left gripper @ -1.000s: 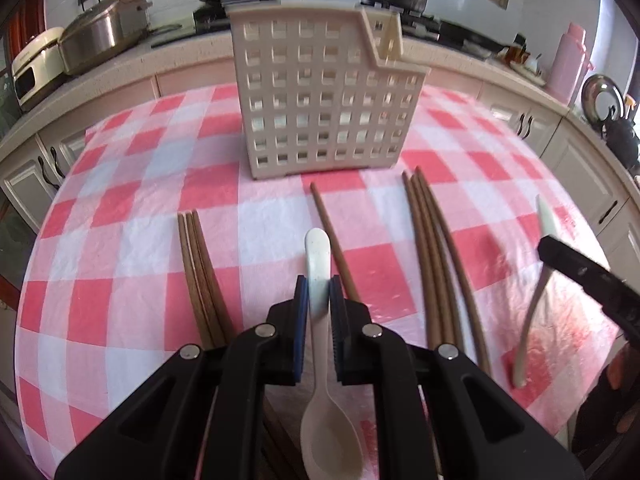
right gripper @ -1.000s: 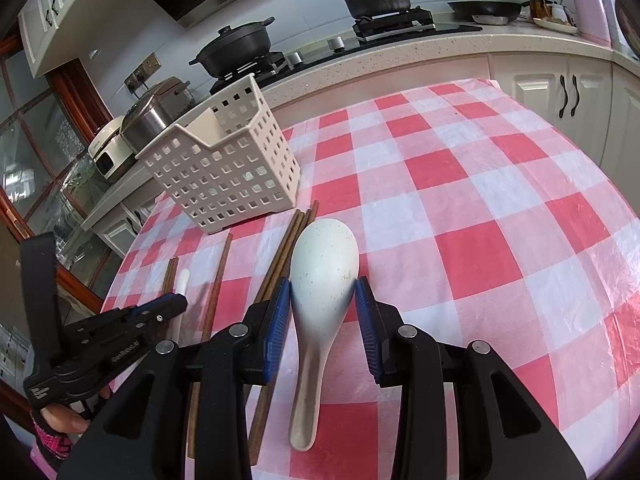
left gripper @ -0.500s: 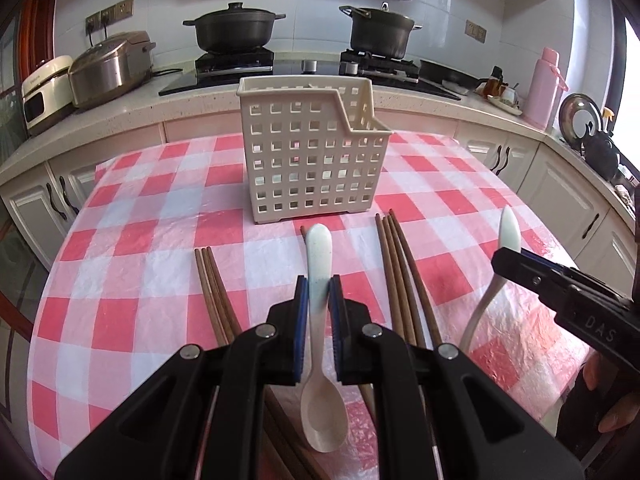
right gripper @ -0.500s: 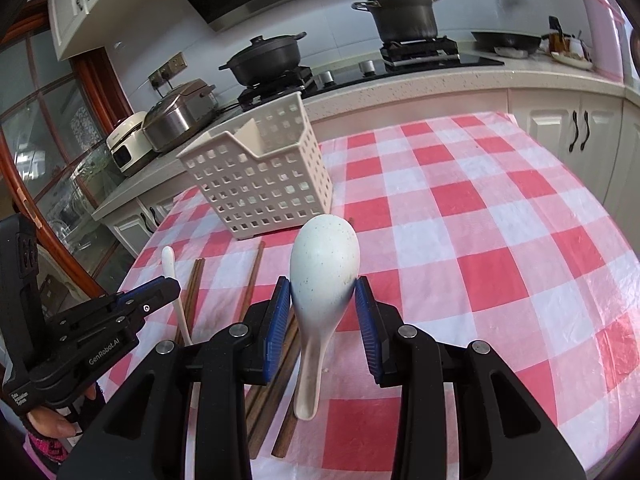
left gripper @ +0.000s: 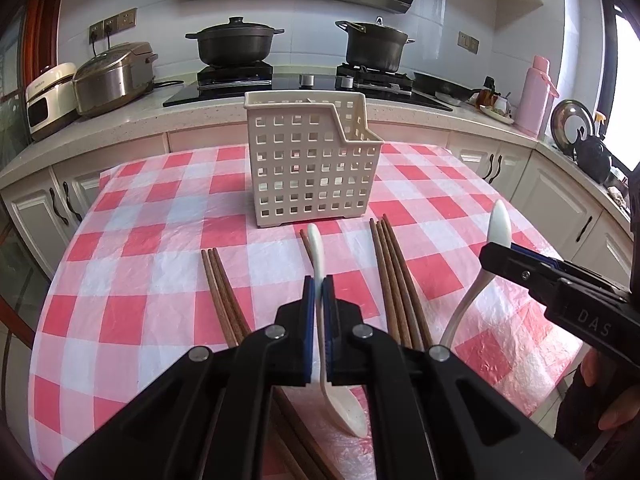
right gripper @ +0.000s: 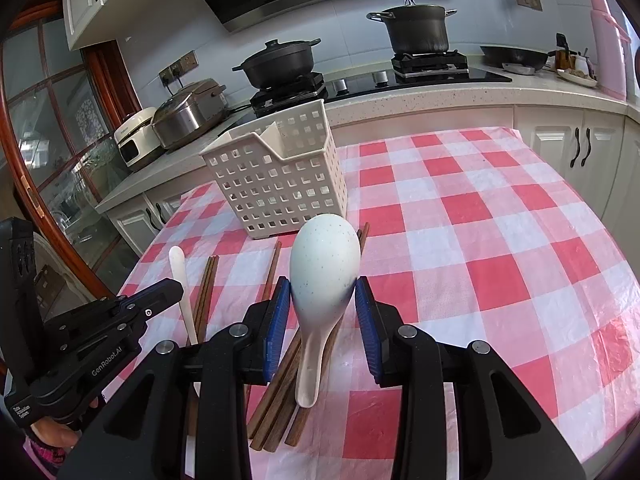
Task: Organize utensils
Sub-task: 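Lift the white spoon in the right gripper while the left gripper lifts the other spoon, then lower the right gripper's spoon into the white caddy and open it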
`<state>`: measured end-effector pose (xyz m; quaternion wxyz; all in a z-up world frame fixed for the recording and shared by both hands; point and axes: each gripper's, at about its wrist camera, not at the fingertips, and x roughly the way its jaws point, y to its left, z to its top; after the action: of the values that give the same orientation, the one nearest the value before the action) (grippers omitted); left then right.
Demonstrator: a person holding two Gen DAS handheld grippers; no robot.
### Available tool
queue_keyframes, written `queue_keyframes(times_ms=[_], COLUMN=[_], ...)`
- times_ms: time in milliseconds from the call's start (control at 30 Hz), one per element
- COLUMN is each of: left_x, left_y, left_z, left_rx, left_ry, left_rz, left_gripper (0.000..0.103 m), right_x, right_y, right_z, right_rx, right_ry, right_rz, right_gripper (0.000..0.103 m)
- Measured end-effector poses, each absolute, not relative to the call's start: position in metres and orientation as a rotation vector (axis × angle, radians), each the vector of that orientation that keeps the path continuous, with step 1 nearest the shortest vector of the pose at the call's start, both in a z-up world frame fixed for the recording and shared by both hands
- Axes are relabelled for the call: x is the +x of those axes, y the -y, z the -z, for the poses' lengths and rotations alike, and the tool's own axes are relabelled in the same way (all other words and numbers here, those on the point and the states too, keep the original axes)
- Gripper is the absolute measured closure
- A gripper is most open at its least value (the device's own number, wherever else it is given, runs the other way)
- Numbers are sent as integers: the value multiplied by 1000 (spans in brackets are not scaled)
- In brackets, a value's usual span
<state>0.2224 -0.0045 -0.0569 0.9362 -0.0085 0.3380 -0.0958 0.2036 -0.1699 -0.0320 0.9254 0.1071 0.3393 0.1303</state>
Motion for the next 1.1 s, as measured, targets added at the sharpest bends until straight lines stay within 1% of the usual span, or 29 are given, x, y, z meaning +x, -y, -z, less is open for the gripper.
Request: queue_keyframes(times_ms=[733,1100], left_x=[217,227], left_y=[3,4], left_z=[37,9], left_rx=[-11,23], left_ry=[-618,-560], left_rz=[201,200], left_gripper=[100,100], right_x=[208,223], right_y=[164,156], right_z=[9,-6], right_rx=[189,169], right_ry=[-638,-602], right_rz=[-283,-294], right_gripper=[70,70])
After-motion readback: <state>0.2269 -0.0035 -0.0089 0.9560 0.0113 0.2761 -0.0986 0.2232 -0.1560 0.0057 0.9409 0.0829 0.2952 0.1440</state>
